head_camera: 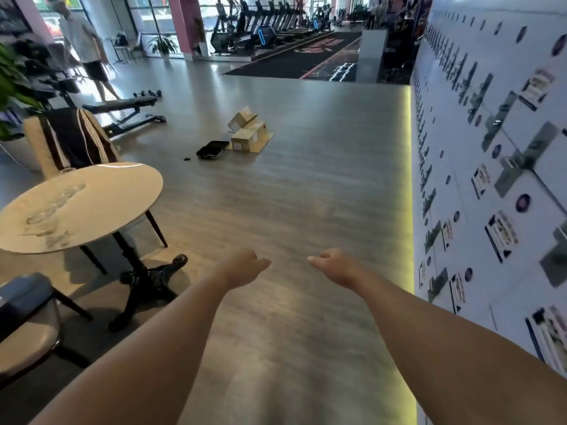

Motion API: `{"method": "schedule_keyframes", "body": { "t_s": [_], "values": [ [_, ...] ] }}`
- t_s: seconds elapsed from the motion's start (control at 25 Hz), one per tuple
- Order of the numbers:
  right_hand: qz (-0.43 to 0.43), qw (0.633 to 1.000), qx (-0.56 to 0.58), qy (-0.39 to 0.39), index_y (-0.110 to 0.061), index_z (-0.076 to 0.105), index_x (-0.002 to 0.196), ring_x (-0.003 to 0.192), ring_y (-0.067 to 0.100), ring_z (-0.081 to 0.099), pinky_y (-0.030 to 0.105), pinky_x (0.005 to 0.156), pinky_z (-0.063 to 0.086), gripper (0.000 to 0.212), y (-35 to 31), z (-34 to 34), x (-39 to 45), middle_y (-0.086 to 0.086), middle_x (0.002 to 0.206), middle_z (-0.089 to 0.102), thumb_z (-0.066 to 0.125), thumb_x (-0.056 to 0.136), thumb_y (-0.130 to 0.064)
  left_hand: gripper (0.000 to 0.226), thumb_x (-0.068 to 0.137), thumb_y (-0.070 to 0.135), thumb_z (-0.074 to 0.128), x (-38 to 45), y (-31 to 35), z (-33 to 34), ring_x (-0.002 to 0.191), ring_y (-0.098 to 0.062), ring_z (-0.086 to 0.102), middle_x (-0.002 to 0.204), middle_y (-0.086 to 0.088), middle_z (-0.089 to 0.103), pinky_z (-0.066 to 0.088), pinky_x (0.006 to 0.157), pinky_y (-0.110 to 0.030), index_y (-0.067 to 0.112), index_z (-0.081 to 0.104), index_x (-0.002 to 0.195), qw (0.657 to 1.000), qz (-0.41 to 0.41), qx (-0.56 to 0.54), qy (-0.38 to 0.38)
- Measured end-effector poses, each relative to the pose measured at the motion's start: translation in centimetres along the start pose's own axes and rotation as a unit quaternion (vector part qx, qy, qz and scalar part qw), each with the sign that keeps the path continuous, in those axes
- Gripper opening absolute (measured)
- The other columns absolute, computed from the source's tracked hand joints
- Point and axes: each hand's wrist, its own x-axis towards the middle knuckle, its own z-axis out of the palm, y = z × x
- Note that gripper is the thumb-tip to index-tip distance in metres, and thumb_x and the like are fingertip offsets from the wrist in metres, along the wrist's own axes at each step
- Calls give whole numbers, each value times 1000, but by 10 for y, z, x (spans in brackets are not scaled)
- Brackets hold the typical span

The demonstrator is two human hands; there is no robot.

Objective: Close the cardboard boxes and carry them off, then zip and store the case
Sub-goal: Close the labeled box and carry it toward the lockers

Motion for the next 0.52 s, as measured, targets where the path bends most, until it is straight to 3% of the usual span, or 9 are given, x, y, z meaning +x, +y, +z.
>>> {"method": "schedule_keyframes", "body": {
  "t_s": [0.12,0.2,0.36,0.52],
  "values": [
    [11,999,-30,-15,-15,67,85,97,27,64,31,72,44,44,-6,-27,90,10,98,67,55,98,-55,50,102,43,48,94,4,-31,108,-33,61,110,-20,67,42,82,-32,-3,68,101,1000,2,3,3],
    [12,999,-33,-18,-10,71,100,108,29,64,32,84,47,48,-12,-46,155,14,115,69,54,98,-55,50,102,41,48,164,5,-51,113,-34,59,118,-23,65,41,82,-31,-5,67,110,1000,9,4,4],
    [22,999,-44,-1,-9,72,115,121,30,61,30,90,43,51,-32,-92,273,14,128,67,57,97,-54,51,100,45,50,294,15,-95,109,-33,62,110,-22,68,40,79,-31,-3,69,102,999,28,18,0],
    [41,998,-53,17,-10,57,141,136,27,51,33,109,39,69,-43,-145,391,10,150,53,56,94,-60,54,100,50,47,424,39,-142,113,-34,60,115,-19,68,44,87,-34,1,69,108,998,39,40,-11]
  ]
}}
